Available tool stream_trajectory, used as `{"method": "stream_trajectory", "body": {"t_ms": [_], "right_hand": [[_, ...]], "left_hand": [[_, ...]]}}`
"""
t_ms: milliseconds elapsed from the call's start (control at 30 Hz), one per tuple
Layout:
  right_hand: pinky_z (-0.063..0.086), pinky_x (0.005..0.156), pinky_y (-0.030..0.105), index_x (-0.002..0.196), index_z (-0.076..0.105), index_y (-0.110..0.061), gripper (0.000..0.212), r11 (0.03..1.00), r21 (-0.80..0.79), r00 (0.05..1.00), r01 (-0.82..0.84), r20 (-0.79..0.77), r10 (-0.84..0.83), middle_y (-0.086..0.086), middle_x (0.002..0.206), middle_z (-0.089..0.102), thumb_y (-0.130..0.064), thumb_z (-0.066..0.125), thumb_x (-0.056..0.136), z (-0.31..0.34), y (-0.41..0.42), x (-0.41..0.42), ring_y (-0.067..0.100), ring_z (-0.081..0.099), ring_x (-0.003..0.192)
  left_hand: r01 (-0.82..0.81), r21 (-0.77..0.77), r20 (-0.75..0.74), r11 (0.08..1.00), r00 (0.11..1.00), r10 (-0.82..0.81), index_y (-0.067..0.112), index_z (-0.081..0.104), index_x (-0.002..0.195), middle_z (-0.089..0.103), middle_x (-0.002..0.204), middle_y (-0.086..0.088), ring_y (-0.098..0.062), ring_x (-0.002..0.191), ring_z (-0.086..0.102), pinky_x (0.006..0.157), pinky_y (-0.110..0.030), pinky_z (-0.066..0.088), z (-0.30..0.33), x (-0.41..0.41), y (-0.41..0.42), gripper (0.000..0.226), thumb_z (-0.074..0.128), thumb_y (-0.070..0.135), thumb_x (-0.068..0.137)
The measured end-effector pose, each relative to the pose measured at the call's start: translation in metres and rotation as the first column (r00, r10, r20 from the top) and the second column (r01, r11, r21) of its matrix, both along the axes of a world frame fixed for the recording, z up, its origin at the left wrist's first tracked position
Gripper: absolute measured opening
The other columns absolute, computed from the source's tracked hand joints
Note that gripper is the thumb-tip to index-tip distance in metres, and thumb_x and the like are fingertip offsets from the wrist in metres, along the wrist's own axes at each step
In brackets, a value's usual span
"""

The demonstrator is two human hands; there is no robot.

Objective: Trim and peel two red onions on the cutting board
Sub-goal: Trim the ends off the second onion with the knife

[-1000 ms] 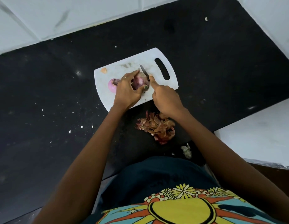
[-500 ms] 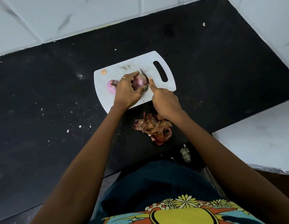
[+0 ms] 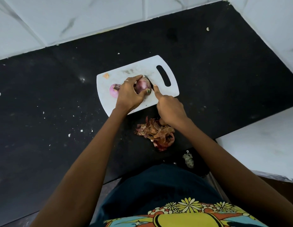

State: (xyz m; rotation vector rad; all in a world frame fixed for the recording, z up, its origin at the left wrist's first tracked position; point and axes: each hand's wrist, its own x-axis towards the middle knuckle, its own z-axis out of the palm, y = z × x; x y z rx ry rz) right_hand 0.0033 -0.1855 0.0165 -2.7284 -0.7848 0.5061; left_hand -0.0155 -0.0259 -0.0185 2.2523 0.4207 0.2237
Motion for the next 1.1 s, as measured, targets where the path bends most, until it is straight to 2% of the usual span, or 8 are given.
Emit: {"method": "stream_trajectory", "body": {"t_ms": [67, 267, 467, 600, 667, 833, 967, 1100], "right_hand": [[0.038, 0.061, 0.037, 0.153, 0.005, -0.02, 0.073, 1.0, -0.01, 1.0, -0.001, 0.014, 0.001, 0.001, 0.073, 0.043, -0.002, 0.042, 0.093, 0.001, 0.0, -0.004, 0.02, 0.047, 0.068], [0.038, 0.062, 0.038, 0.153, 0.002, -0.017, 0.075, 0.999, -0.041, 0.999, -0.007, 0.045, 0.009, 0.005, 0.086, 0.047, -0.002, 0.044, 0.092, -0.001, 0.007, -0.003, 0.023, 0.049, 0.076], [0.038, 0.063, 0.038, 0.153, 0.002, -0.02, 0.078, 0.997, -0.08, 1.0, 0.005, 0.025, -0.003, 0.005, 0.086, 0.047, -0.002, 0.046, 0.091, 0.001, -0.002, -0.007, 0.022, 0.047, 0.074], [0.036, 0.062, 0.037, 0.153, 0.002, -0.017, 0.072, 0.997, -0.07, 0.998, 0.013, 0.065, -0.009, 0.005, 0.084, 0.046, -0.004, 0.043, 0.094, -0.001, 0.006, -0.01, 0.022, 0.045, 0.072], [0.036, 0.062, 0.038, 0.153, 0.003, -0.016, 0.07, 0.998, -0.049, 0.997, 0.025, 0.071, -0.022, 0.006, 0.086, 0.047, -0.005, 0.041, 0.095, -0.006, 0.008, -0.01, 0.023, 0.047, 0.073], [0.036, 0.067, 0.04, 0.153, 0.006, -0.016, 0.067, 0.998, -0.058, 0.999, 0.003, 0.051, 0.0, 0.015, 0.108, 0.06, -0.004, 0.037, 0.094, -0.013, 0.012, 0.003, 0.036, 0.059, 0.097], [0.036, 0.065, 0.039, 0.153, 0.002, -0.021, 0.068, 0.998, -0.064, 0.998, 0.014, 0.058, -0.01, 0.013, 0.104, 0.058, -0.006, 0.037, 0.096, -0.019, 0.002, -0.009, 0.033, 0.059, 0.091], [0.038, 0.066, 0.038, 0.153, 0.006, -0.025, 0.065, 0.999, -0.03, 0.999, 0.026, 0.047, -0.024, 0.01, 0.092, 0.056, -0.011, 0.037, 0.098, -0.027, -0.005, -0.01, 0.033, 0.059, 0.088]], "left_hand": [[-0.013, -0.015, 0.01, 1.0, 1.0, 0.013, 0.01, 0.055, 0.131, 0.058, 0.127, -0.011, -0.022, 0.112, 0.058, 0.097, -0.035, 0.05, 0.0, -0.001, 0.0, 0.059, 0.075, 0.023, 0.077], [-0.006, -0.011, 0.007, 1.0, 1.0, 0.006, 0.012, 0.057, 0.129, 0.058, 0.126, -0.01, -0.018, 0.11, 0.056, 0.091, -0.021, 0.046, 0.001, 0.003, 0.001, 0.055, 0.074, 0.024, 0.079], [0.011, -0.003, -0.013, 1.0, 1.0, -0.011, 0.013, 0.056, 0.13, 0.057, 0.128, -0.01, -0.021, 0.111, 0.058, 0.095, -0.033, 0.051, 0.001, 0.002, 0.001, 0.058, 0.076, 0.027, 0.078], [-0.006, -0.03, -0.007, 1.0, 1.0, 0.006, 0.01, 0.056, 0.131, 0.057, 0.128, -0.011, -0.02, 0.111, 0.057, 0.091, -0.021, 0.046, 0.002, 0.002, 0.002, 0.057, 0.075, 0.025, 0.08], [-0.011, -0.03, 0.002, 0.999, 1.0, 0.011, 0.01, 0.056, 0.13, 0.058, 0.127, -0.011, -0.019, 0.109, 0.058, 0.091, -0.02, 0.046, 0.003, 0.002, 0.0, 0.056, 0.075, 0.024, 0.08], [0.015, -0.041, 0.005, 0.999, 1.0, -0.015, 0.009, 0.055, 0.131, 0.057, 0.129, -0.011, -0.019, 0.112, 0.056, 0.091, -0.021, 0.047, 0.004, -0.003, -0.001, 0.057, 0.076, 0.02, 0.079], [-0.021, -0.056, -0.01, 0.998, 1.0, 0.021, 0.008, 0.053, 0.133, 0.057, 0.132, -0.009, -0.019, 0.115, 0.056, 0.088, -0.014, 0.043, 0.003, -0.009, 0.007, 0.056, 0.074, 0.02, 0.082], [0.009, -0.08, -0.011, 0.997, 1.0, -0.01, 0.01, 0.05, 0.134, 0.057, 0.132, -0.007, -0.018, 0.115, 0.056, 0.094, -0.021, 0.046, 0.005, -0.017, 0.003, 0.062, 0.076, 0.022, 0.08]]}}
